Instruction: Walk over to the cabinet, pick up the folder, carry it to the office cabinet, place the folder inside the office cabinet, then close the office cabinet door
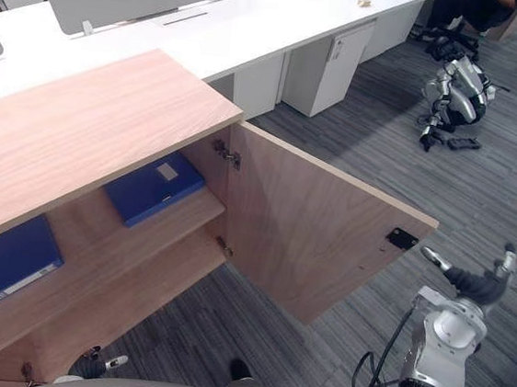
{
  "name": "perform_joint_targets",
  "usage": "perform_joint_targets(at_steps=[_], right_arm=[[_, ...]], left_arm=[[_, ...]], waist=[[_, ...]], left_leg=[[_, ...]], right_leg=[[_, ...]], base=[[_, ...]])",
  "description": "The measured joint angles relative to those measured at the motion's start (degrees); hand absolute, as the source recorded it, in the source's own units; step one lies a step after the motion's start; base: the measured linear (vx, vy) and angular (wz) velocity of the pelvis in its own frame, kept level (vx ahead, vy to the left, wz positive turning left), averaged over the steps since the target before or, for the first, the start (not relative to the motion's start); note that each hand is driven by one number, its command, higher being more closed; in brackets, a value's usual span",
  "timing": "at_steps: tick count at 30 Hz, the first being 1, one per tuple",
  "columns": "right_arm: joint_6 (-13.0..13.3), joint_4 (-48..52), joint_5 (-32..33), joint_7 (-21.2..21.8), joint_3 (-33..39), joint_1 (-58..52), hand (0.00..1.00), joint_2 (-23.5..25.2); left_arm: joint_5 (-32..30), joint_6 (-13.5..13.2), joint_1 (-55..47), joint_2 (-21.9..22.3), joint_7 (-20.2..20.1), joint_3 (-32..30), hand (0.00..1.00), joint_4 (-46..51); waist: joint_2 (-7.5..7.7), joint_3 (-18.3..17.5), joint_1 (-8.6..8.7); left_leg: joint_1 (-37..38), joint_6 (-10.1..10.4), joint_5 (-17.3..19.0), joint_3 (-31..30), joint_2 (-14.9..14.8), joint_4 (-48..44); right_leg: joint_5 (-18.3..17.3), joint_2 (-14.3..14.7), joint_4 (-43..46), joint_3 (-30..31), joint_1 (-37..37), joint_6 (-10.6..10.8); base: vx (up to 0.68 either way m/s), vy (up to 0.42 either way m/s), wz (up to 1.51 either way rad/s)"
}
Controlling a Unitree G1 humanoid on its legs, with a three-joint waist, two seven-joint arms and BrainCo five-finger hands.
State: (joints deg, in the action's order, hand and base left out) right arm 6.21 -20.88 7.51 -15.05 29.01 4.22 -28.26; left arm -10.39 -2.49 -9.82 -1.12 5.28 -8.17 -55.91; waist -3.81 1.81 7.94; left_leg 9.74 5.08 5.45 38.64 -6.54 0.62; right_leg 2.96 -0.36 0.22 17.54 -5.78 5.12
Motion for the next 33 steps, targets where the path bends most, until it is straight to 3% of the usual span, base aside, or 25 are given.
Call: perform_joint_targets(at_steps=[4, 8, 13, 18, 24, 33], right_arm=[[0.4, -3.4, -0.1, 2.7, -8.3, 3.3, 0.00, -3.6], [0.4, -6.7, -0.6, 4.7, -13.1, 5.0, 0.00, -4.2], [0.4, -7.3, -1.3, 5.5, -18.7, 5.4, 0.00, -4.5], [0.4, -5.5, -3.4, 6.3, -20.7, 4.6, 0.00, -3.3], [0.3, 5.6, -3.5, 6.1, -19.2, -2.4, 0.00, 1.8], [0.3, 18.6, -8.3, 6.3, -22.7, -14.9, 0.00, 7.2]], left_arm=[[0.0, -1.0, 0.5, -0.5, -0.7, 2.5, 0.00, -1.1], [-0.2, -1.2, 0.9, -1.4, -0.6, 3.6, 0.00, -1.2], [-2.3, -1.3, 1.3, -2.4, -0.6, 4.9, 0.00, -1.2], [-4.0, -1.3, 1.3, -2.8, -0.6, 5.0, 0.00, -1.2], [-5.8, -1.2, 1.5, -3.5, -0.5, 4.9, 0.00, -1.3], [-8.6, -0.8, 2.3, -5.1, -0.5, 5.3, 0.00, -4.3]], waist=[[-1.19, 1.2, 0.36], [-1.98, 1.8, 0.45], [-1.93, 2.6, 0.75], [-1.28, 3.0, 0.97], [-1.11, 3.1, 1.75], [1.60, 3.4, 2.83]], left_leg=[[-0.3, -0.1, 1.3, 0.9, 0.0, -1.4], [-1.5, -0.4, 2.2, 0.8, -0.1, -2.5], [-2.2, -0.6, 3.5, 0.7, -0.3, -4.5], [-2.7, -0.9, 4.1, 0.6, -0.1, -5.8], [-2.7, -0.9, 4.1, -0.7, -0.2, -5.8], [-2.7, -0.9, 4.1, -2.0, -0.6, -6.1]], right_leg=[[0.3, 0.4, -0.3, 2.0, -0.6, 0.2], [1.5, 0.5, -0.9, 2.8, -1.8, 0.4], [2.2, 0.5, -0.9, 3.0, -2.4, 0.6], [3.0, 0.0, -2.0, 3.5, -2.4, 0.7], [4.2, -0.2, -4.3, 3.3, -1.4, 0.6], [5.0, 0.2, -4.4, 3.1, -1.0, 0.6]], base=[[0.00, -0.053, -0.23], [0.00, -0.063, -0.24], [-0.06, -0.070, -0.13], [-0.09, -0.065, -0.05], [-0.05, -0.081, -0.02], [-0.05, -0.083, -0.01]])
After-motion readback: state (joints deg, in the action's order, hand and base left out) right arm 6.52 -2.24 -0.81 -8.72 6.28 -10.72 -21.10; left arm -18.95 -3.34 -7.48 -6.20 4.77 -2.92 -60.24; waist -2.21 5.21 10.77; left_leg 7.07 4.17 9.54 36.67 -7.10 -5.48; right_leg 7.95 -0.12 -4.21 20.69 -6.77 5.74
